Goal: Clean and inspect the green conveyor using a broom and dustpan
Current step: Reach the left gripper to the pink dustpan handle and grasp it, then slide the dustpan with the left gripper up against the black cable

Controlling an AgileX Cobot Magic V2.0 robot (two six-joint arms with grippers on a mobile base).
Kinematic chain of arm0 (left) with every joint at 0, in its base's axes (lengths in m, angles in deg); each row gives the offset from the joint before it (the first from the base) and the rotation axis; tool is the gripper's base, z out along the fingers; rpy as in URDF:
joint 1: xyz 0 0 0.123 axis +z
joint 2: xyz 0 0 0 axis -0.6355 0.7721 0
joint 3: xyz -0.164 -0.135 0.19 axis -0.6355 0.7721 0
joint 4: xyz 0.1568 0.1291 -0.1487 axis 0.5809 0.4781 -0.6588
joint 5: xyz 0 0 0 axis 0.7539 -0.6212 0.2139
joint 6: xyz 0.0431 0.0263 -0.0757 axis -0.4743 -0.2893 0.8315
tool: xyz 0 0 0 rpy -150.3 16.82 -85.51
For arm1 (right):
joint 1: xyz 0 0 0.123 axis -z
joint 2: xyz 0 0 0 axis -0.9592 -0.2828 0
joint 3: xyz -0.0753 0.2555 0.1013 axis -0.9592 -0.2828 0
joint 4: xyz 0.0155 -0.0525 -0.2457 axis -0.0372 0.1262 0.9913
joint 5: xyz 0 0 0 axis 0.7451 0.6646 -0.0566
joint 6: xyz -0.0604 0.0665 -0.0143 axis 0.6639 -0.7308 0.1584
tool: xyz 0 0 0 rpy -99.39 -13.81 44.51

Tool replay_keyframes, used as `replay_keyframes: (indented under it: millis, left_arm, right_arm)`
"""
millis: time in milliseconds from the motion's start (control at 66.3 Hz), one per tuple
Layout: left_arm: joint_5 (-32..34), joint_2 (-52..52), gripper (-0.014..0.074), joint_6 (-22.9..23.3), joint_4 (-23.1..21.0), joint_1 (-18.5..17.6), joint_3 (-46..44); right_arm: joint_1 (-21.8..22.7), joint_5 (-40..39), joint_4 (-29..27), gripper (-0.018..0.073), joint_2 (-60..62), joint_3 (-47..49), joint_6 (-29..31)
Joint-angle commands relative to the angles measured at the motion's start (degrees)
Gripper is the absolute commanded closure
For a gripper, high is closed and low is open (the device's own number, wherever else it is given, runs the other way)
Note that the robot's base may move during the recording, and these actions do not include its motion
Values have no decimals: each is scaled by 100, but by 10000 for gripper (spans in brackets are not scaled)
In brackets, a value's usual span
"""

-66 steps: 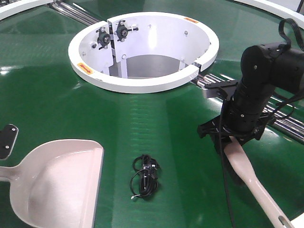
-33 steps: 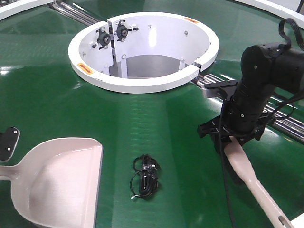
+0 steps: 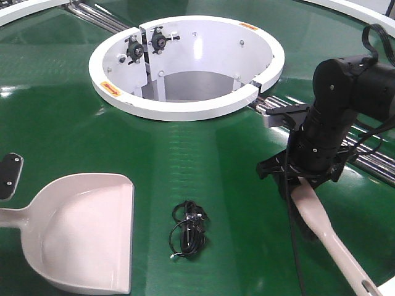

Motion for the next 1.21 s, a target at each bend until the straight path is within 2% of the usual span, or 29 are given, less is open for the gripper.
replay_keyframes:
  millis: [0, 437, 799, 1191]
  left_arm:
    - [-173, -319, 621, 89, -81, -118, -174]
    - [-173, -270, 619, 641, -342, -656, -174]
    - [-173, -270, 619, 686, -369, -938, -174]
    - [-173, -270, 619, 686, -361, -1060, -179]
  right_arm:
    - [22, 276, 36, 569, 282, 155, 21]
    - [22, 277, 36, 569, 282, 155, 15]
    - [22, 277, 36, 569, 282, 155, 15]
    - [22, 283, 36, 569, 282, 155, 21]
